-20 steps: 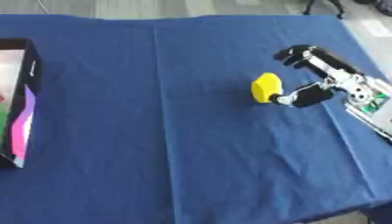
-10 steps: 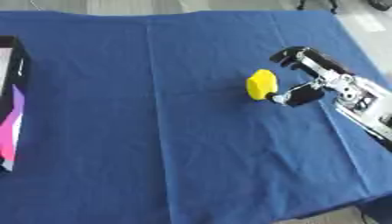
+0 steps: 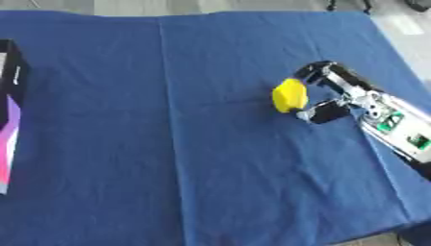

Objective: Pick up the objects with one hand, pass them to the other hand, and then place them into the box on the other side of the table.

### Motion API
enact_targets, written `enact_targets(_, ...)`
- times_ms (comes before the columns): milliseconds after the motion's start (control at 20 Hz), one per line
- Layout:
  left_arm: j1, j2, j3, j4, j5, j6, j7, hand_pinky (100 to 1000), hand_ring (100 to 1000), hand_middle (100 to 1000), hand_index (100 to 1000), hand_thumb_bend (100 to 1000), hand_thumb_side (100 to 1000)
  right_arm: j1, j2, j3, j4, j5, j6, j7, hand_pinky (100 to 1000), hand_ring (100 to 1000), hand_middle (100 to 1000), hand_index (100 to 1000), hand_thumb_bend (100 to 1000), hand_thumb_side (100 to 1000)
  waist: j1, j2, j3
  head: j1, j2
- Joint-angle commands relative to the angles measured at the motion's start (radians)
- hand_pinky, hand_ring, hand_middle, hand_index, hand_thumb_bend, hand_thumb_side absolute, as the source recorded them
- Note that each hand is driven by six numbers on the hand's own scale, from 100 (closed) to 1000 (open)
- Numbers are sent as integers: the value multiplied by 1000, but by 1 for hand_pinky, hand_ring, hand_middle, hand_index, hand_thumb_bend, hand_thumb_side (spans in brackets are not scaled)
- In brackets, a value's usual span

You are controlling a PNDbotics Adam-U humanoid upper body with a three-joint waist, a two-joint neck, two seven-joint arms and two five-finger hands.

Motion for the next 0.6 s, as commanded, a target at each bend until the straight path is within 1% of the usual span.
enact_targets(50, -19, 27, 14, -19, -3, -1, 5, 1000, 713, 614, 707, 100, 376, -6, -15, -9, 5, -10, 1, -26, 764, 759, 700, 750, 440, 100, -1, -1, 2, -6, -14)
enact_targets(100, -19, 28, 14, -19, -4, -1, 5, 1000, 712, 614, 707, 100, 375, -7, -14, -8, 8, -11, 3, -34, 764, 756, 687, 743, 438, 100, -1, 0, 2, -8, -14)
enact_targets(350, -19, 28, 14, -20, -7, -1, 6, 1000, 712, 614, 707, 100, 375, -7, -13, -4, 13, -14, 6, -49, 764, 756, 687, 743, 438, 100, -1, 2, 3, -10, -15)
enact_targets(400, -20, 28, 14, -20, -7, -1, 6, 1000, 710, 610, 704, 100, 375, -8, -11, -4, 12, -14, 5, -52, 746, 692, 522, 649, 352, 100, -1, 2, 3, -9, -14)
enact_targets(500, -20, 27, 14, -22, -8, -3, 10, 1000, 717, 617, 708, 100, 364, -7, -7, -6, 8, -23, 0, -73, 730, 666, 483, 617, 330, 100, -1, 1, 3, -7, -12)
enact_targets(600, -18, 27, 13, -23, -10, -4, 15, 1000, 714, 632, 716, 100, 361, -3, -8, -4, 1, -39, -3, -96, 727, 658, 474, 600, 323, 100, -1, -2, 2, -5, -9)
